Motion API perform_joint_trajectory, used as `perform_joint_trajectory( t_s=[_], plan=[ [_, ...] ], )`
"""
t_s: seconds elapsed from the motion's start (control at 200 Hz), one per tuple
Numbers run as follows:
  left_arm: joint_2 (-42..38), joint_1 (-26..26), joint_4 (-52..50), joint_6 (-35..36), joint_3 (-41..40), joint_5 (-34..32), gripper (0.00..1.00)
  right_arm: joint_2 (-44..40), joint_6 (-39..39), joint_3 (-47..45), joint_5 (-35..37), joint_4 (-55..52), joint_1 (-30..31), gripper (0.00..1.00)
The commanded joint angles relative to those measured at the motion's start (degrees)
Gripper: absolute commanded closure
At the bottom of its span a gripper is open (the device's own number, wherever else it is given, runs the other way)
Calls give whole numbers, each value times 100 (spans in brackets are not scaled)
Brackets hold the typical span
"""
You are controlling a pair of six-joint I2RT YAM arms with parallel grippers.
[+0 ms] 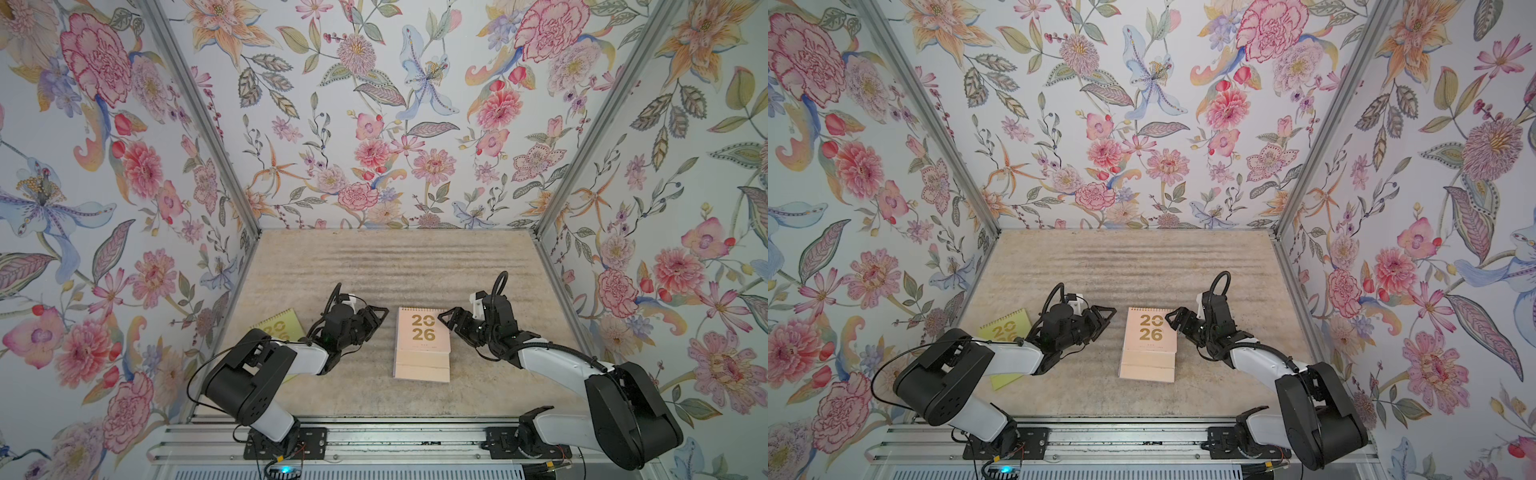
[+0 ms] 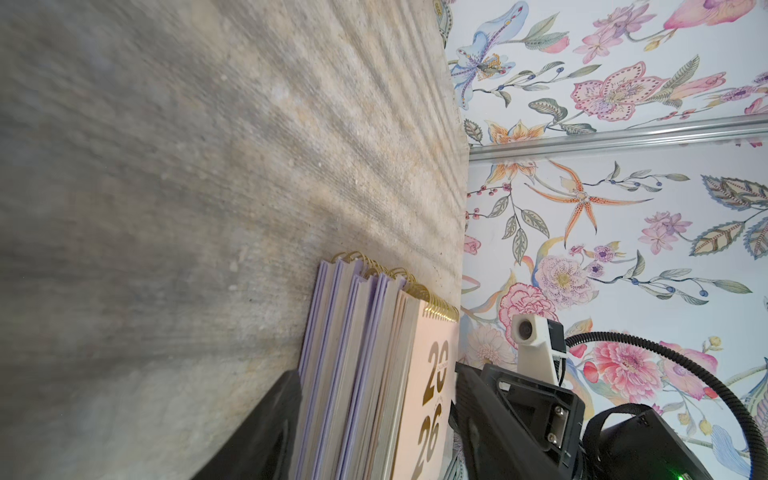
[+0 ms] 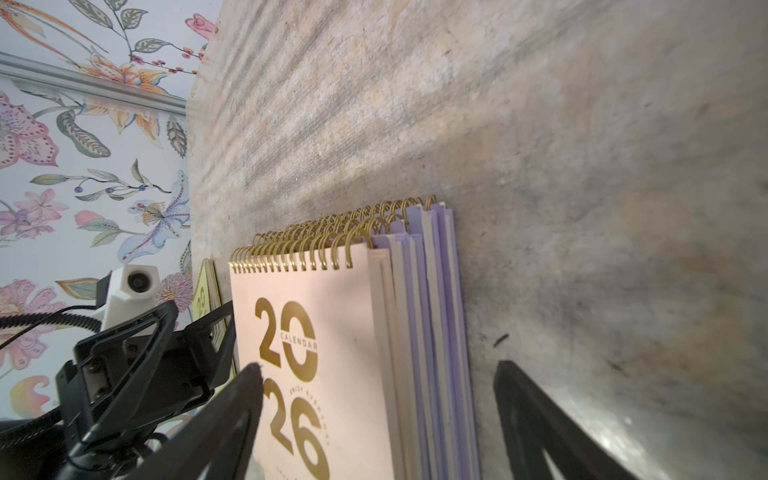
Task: Stack the calendars
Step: Place the calendar at the calendar, then pick up the calendar at the center of the board.
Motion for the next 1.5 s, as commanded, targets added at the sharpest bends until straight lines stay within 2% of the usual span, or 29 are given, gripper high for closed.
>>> perform_joint_trajectory(
  t_s=[0.0, 0.24, 0.35, 0.455, 0.631, 0.806, 0.931, 1.076, 1.236, 1.406, 1.491],
  plan=[
    [-646, 359, -1452, 804, 166, -261, 38, -228, -539, 724, 721, -1022, 210, 11],
    [-1911, 1698, -4834, 2830, 965, -1136, 39, 509, -806, 2137, 1402, -1909, 779, 6],
    [-2234, 2304, -5781, 3450, 1263, -1514, 40, 1045, -749, 2626, 1271, -1944, 984, 5],
    [-2398, 2656, -6526, 3832, 1614, -2306, 45, 1639, -697, 3128, 1040, -1936, 1126, 4],
    [-2405, 3597, -7072, 4032, 1858, -2171, 54, 2663, -806, 3926, 564, -1894, 1272, 4],
    [-2517, 4602, -7143, 3966, 1615, -1961, 71, 3292, -719, 4148, 199, -1480, 1304, 4],
    [-2429, 5141, -7069, 3862, 1447, -1620, 83, 3575, -771, 4700, 245, -1694, 1465, 3],
    [-2202, 5527, -7320, 4111, 1535, -1535, 95, 3829, -750, 5222, 462, -1891, 2033, 2],
    [-2041, 6045, -7305, 4367, 1409, -1316, 100, 3985, -903, 5616, 494, -2061, 2289, 1],
    [-1877, 6567, -7248, 4671, 1258, -1080, 100, 4172, -972, 5953, 559, -2246, 2509, 0],
    [-1644, 6748, -7133, 4721, 1189, -734, 100, 4301, -1006, 6164, 566, -2364, 2601, 1]
  ],
)
